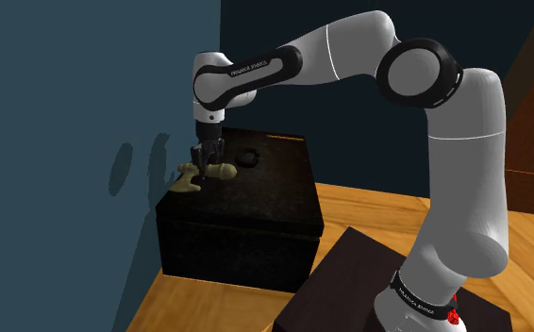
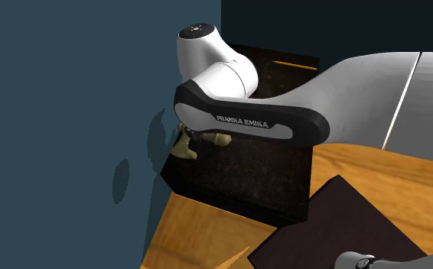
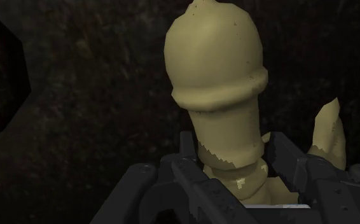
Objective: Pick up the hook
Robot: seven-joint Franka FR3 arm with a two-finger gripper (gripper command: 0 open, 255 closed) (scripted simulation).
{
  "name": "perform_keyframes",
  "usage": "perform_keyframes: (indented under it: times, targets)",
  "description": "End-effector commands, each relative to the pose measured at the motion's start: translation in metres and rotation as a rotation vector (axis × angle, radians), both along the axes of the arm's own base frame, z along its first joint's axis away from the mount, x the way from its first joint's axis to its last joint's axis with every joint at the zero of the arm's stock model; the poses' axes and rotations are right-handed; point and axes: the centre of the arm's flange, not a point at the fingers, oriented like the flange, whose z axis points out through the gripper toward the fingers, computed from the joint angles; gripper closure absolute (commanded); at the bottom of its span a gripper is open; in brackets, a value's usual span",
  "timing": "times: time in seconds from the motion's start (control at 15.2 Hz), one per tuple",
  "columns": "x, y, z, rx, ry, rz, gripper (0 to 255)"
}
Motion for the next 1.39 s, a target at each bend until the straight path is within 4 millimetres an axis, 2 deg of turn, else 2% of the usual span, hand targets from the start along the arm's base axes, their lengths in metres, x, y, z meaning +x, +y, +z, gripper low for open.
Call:
perform_keyframes:
  times: [0.0, 0.46, 1.32]
  targets:
    - [0.000, 0.000, -0.001, 0.000, 0.001, 0.000, 255]
    - [0.000, 0.000, -0.001, 0.000, 0.001, 0.000, 255]
    - [0.000, 0.000, 0.067, 0.000, 0.001, 0.000, 255]
